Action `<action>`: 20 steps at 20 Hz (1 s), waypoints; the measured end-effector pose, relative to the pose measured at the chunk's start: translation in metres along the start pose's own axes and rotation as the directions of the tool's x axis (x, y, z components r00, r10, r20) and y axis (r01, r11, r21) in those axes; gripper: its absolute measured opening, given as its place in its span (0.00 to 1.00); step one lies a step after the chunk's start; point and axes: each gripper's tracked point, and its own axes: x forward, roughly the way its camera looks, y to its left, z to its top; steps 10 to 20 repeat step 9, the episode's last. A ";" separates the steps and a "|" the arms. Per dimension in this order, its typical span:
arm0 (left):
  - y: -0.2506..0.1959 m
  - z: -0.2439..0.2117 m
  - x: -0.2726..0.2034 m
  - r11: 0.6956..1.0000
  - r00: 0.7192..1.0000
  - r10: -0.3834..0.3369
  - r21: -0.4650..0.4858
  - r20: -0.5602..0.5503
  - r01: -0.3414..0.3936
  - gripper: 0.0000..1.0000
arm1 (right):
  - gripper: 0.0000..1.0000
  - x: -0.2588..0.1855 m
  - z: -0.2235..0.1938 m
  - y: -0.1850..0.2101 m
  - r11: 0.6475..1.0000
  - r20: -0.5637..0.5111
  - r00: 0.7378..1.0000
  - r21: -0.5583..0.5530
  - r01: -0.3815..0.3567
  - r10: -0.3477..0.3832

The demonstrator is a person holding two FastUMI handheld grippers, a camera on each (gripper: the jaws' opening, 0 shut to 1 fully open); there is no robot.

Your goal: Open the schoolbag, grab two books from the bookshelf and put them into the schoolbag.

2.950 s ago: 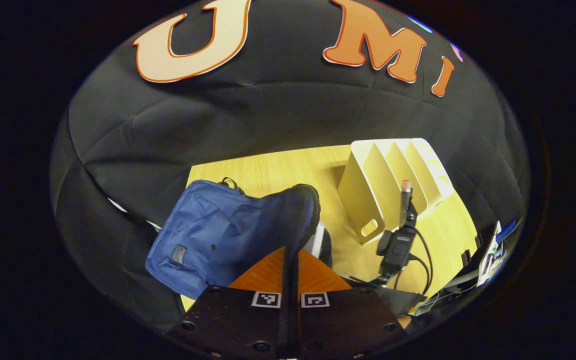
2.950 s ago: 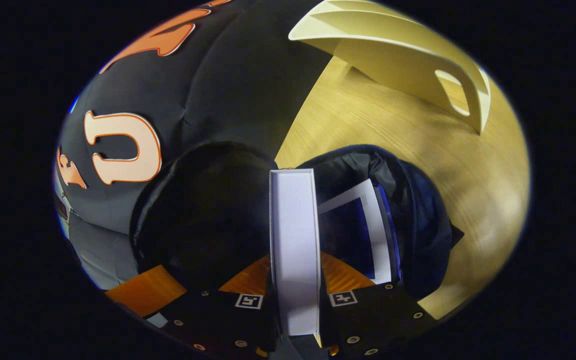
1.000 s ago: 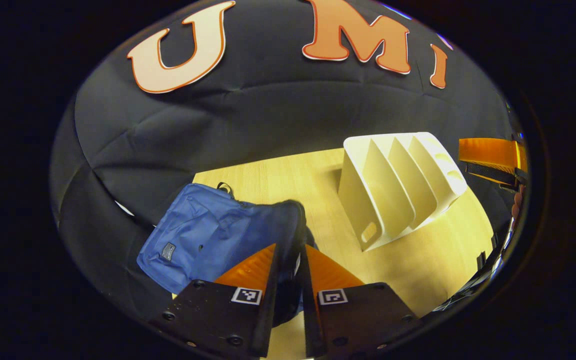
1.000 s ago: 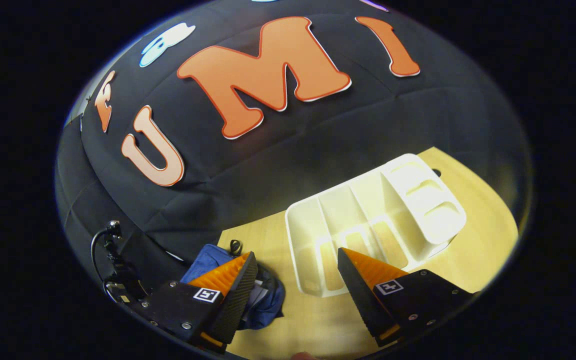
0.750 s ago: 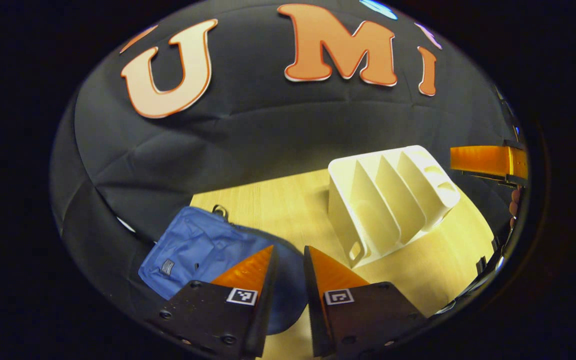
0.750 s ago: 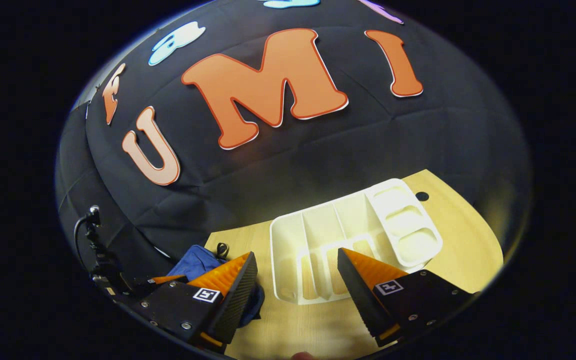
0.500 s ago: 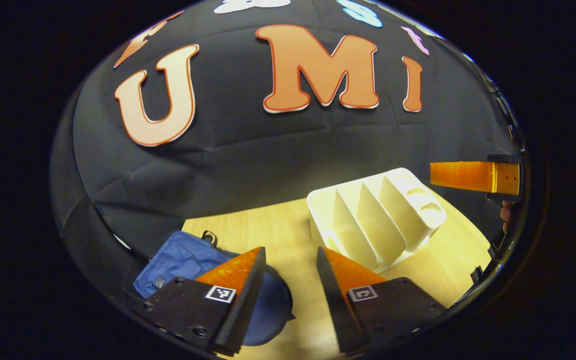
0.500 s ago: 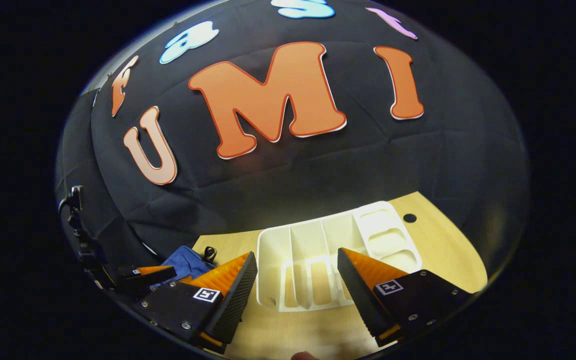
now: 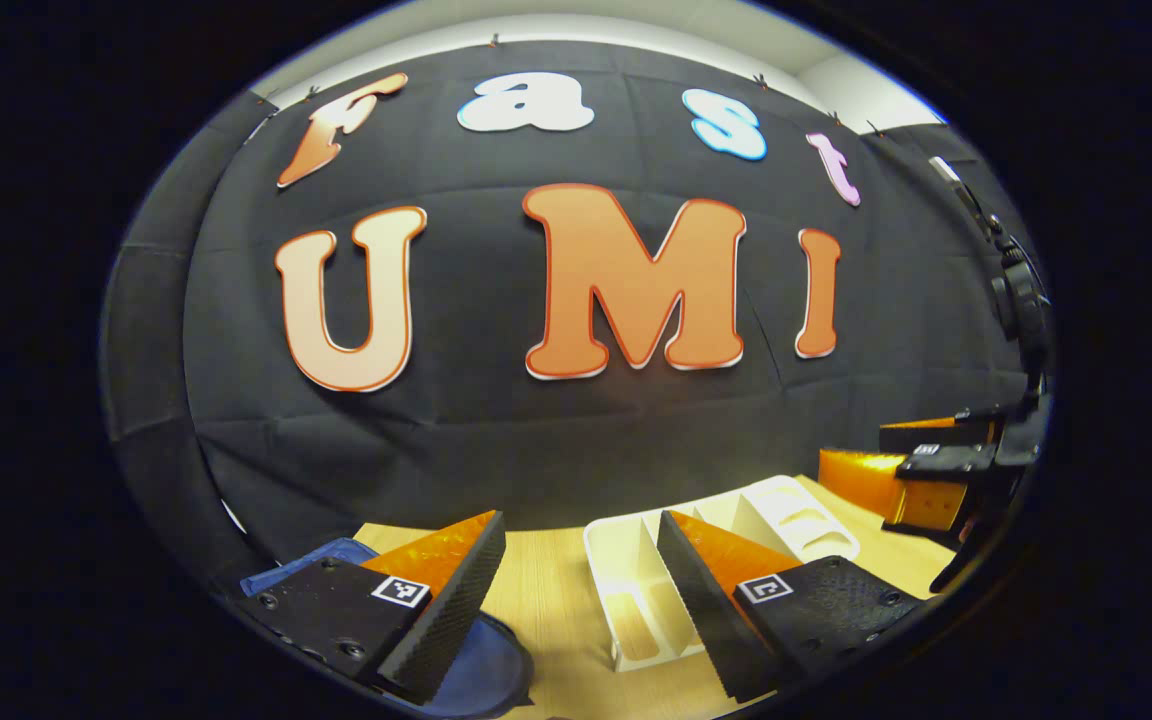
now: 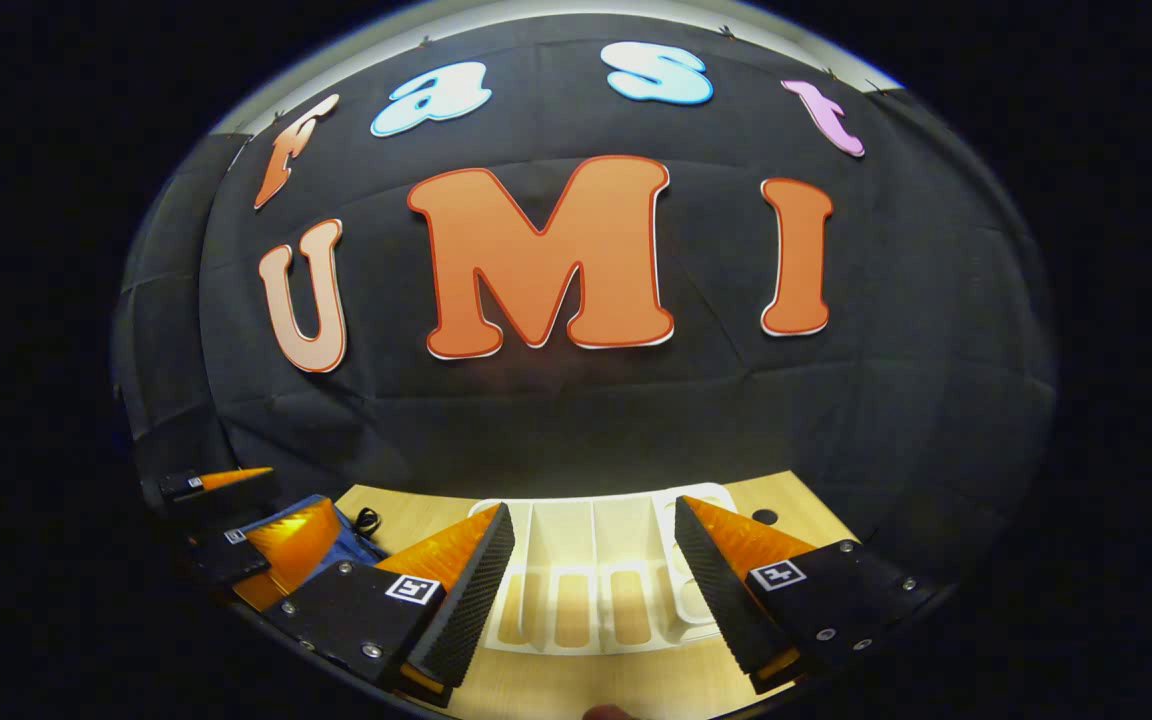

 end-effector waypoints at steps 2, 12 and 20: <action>-0.003 0.009 -0.009 0.999 0.999 0.009 -0.042 0.033 -0.008 0.96 | 0.97 -0.005 0.003 0.000 1.000 0.033 0.999 -0.022 0.006 -0.005; -0.026 0.019 -0.028 0.995 0.996 -0.019 -0.099 0.089 0.028 0.96 | 0.96 -0.026 -0.015 0.003 0.999 0.049 0.999 -0.048 0.000 0.003; -0.026 0.019 -0.028 0.995 0.996 -0.019 -0.099 0.089 0.028 0.96 | 0.96 -0.026 -0.015 0.003 0.999 0.049 0.999 -0.048 0.000 0.003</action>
